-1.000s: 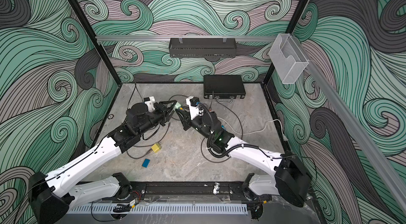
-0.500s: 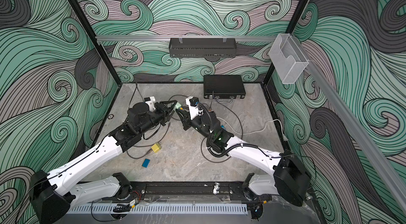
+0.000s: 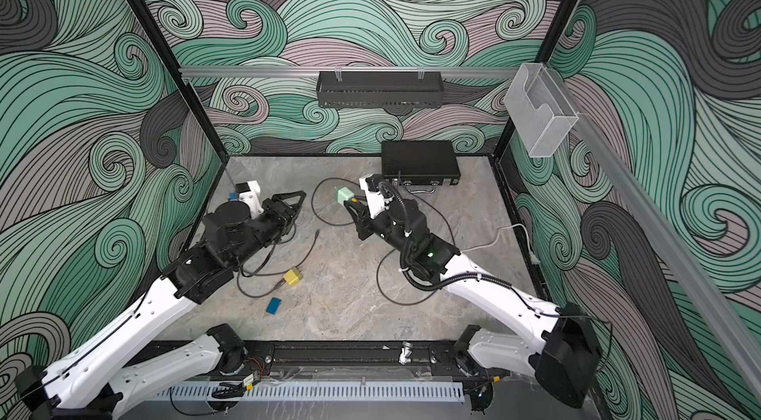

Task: Charge mp3
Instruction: Pick up the plug from the center of the board.

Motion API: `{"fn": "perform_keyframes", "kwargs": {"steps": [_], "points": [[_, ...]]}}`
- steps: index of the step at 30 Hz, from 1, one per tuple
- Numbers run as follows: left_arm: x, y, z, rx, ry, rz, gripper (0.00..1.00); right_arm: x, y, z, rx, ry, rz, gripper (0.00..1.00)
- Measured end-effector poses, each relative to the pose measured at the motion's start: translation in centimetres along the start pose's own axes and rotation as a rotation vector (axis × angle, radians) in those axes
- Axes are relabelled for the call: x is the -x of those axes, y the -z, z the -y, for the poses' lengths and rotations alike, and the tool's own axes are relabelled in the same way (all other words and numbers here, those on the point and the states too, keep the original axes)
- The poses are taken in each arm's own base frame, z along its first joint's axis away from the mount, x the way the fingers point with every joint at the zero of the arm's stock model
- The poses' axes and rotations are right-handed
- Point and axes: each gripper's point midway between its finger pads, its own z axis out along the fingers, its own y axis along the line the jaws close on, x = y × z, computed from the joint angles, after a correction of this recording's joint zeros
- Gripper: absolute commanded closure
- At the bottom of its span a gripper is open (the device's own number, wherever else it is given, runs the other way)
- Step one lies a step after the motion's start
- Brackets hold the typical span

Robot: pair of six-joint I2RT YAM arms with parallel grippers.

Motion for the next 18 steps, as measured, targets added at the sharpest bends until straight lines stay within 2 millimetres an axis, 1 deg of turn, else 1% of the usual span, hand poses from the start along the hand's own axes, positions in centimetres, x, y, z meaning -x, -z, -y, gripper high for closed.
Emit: {"fn": "perform_keyframes", "kwargs": {"steps": [2, 3, 6, 9, 11, 15, 18], "points": [[0.7, 0.6, 0.4, -0.014, -0.018, 0.030, 0.56, 0.3, 0.3, 0.7, -0.010, -0.011, 0.002, 1.00], [0.9, 0.6, 0.3, -0.012, -0.033, 0.035, 0.54, 0.2, 0.3, 0.7, -0.005, -0.016, -0.004, 1.00], [0.5, -0.3, -0.6, 0.055, -0.087, 0.019, 0.53, -0.4, -0.1, 0.5, -0.002, -0.023, -0.056, 1.00], [0.2, -1.7, -1.6, 0.150, -0.168, -0.012, 0.53, -0.7, -0.5, 1.2, -0.038, -0.020, -0.151, 1.00], [0.2, -2.3, -2.1, 0.200, -0.224, -0.032, 0.53, -0.3, -0.5, 2.5, -0.079, -0.018, -0.213, 1.00], [0.7, -2.5, -2.2, 0.245, -0.311, -0.047, 0.53, 0.7, 0.1, 5.0, -0.153, -0.006, -0.333, 1.00], [1.4, -2.8, -2.4, 0.275, -0.357, -0.047, 0.53, 0.7, 0.2, 6.1, -0.157, -0.008, -0.439, 1.00]]}}
